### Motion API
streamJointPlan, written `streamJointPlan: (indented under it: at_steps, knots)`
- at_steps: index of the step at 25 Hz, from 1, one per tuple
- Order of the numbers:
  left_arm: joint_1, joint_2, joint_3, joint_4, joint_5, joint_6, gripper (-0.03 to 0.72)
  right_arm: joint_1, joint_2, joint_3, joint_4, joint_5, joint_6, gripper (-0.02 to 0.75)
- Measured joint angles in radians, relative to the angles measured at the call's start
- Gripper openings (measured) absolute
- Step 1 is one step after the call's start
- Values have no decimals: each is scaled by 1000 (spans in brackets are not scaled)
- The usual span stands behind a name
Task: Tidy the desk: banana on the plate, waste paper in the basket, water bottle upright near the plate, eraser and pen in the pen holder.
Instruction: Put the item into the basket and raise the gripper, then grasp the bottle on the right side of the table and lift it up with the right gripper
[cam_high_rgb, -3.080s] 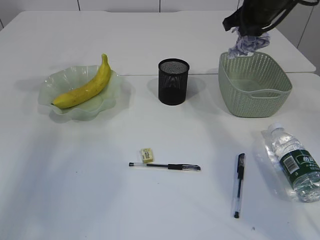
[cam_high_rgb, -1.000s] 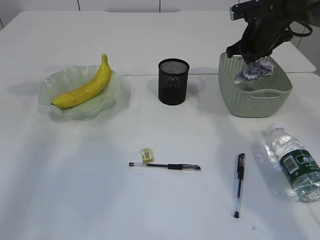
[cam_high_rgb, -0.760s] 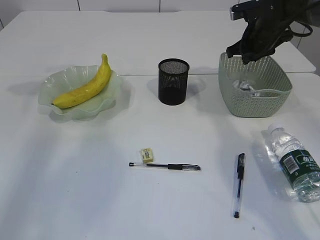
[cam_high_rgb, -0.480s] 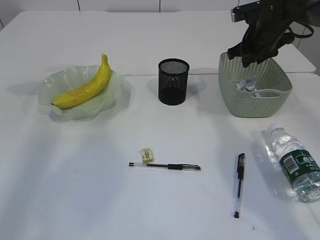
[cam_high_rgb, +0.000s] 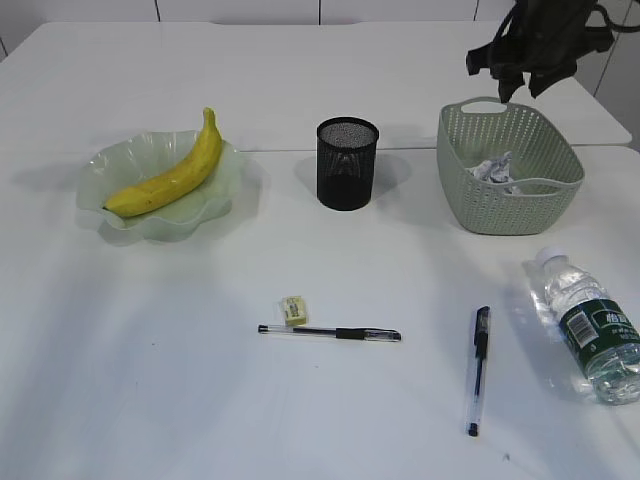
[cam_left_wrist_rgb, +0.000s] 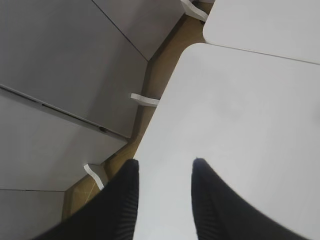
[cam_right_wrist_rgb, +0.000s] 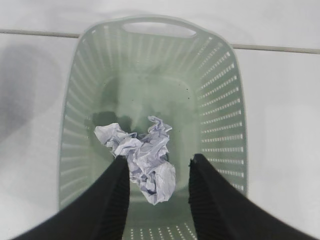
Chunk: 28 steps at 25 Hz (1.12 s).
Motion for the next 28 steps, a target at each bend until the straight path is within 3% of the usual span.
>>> streamJointPlan:
  at_steps: [6, 15, 22, 25, 28]
  knots:
    - [0, 0, 0, 0, 27, 0, 242, 0, -31, -86, 36, 120, 11, 305]
    - [0, -2, 0, 0, 45, 0, 242, 0, -145, -92, 88, 140, 14, 305]
    - [0, -3, 0, 0, 51, 0, 242, 0, -320, 39, 90, 140, 15, 305]
    - [0, -3, 0, 0, 57, 0, 242, 0, -394, 123, 97, 142, 15, 344]
    - [0, -3, 0, 0, 75, 0, 242, 0, -468, 209, 128, 142, 15, 432]
